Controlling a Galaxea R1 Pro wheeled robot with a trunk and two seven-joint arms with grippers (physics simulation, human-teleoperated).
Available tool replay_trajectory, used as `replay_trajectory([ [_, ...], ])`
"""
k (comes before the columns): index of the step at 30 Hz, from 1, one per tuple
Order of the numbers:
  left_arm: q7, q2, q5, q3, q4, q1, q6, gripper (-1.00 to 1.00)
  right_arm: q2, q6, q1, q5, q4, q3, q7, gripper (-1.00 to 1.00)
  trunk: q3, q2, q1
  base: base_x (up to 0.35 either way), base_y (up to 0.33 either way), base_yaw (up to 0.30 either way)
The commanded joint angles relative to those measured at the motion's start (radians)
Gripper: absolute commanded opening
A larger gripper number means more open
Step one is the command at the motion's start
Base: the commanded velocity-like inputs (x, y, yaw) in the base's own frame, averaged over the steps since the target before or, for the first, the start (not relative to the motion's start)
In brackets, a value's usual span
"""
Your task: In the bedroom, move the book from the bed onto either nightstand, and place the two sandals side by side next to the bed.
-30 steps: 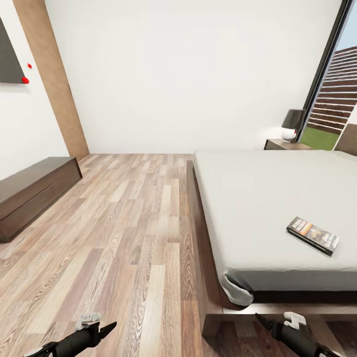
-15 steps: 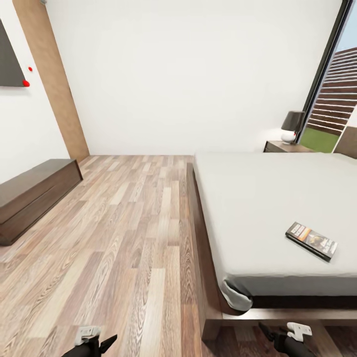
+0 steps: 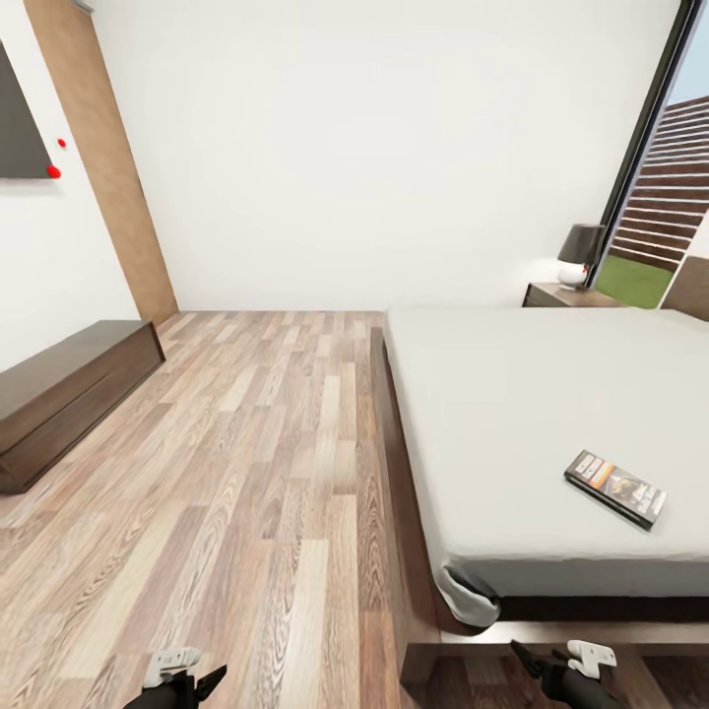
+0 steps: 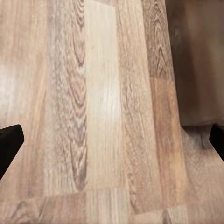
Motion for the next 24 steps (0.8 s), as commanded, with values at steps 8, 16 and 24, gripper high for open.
replay_trajectory([
  [8,0.002,-0.01,-0.011,0.007,0.001,-0.001,-0.007,1.0,0.0,-0.005,-0.002,0.001,0.005,-0.006,0.005,1.0,0.024,0.056,-0.031,0.0,0.0,0.0],
  [16,0.002,-0.014,-0.012,0.007,0.001,-0.001,-0.006,1.0,0.0,-0.005,-0.002,0.001,0.005,-0.004,-0.016,1.0,0.049,0.112,-0.062,0.0,0.0,0.0],
  [24,0.002,-0.014,-0.012,0.007,0.001,-0.001,-0.006,1.0,0.0,-0.005,-0.002,0.001,0.005,-0.004,-0.02,1.0,0.074,0.168,-0.092,0.0,0.0,0.0],
])
